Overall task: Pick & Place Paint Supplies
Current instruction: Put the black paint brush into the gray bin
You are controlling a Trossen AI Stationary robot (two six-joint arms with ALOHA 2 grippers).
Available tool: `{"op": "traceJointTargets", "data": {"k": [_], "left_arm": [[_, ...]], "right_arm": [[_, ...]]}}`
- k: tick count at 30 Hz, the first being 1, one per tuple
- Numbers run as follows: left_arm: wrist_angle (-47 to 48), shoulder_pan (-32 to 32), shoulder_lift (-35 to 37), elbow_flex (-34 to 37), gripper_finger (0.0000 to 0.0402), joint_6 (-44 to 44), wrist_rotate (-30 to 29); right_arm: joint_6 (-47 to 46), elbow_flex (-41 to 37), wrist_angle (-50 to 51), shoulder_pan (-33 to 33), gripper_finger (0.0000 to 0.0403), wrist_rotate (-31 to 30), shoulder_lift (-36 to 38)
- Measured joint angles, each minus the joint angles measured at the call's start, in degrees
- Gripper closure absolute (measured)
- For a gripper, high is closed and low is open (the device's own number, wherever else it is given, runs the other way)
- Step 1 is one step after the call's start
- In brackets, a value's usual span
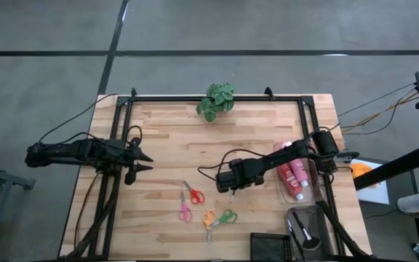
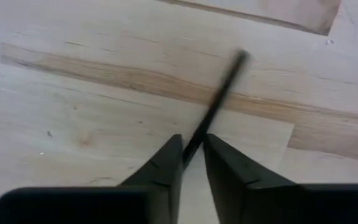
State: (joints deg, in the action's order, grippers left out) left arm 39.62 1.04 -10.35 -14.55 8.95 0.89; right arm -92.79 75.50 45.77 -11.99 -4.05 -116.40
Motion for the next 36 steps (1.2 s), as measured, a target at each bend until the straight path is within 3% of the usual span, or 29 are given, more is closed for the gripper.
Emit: {"op": "traceJointTargets", "data": {"k": [5, 27, 36], "left_arm": [[0.00, 0.01, 0.00, 0.00, 0.0252, 0.00, 0.00], [0.00, 0.00, 0.00, 0.00, 0.0252, -0.07, 0.00], [0.02, 0.01, 0.02, 0.00, 0.0252, -0.07, -0.02]], "right_arm": [[1.36, -0.04, 0.54, -0.02, 0.0387, -0.02, -0.06], [3.31, 0.48, 1.73, 0.01, 0.0381, -0.03, 1.13], [6.62, 0.61, 5.68, 0.09, 0.0381, -0.68, 9.02]]}}
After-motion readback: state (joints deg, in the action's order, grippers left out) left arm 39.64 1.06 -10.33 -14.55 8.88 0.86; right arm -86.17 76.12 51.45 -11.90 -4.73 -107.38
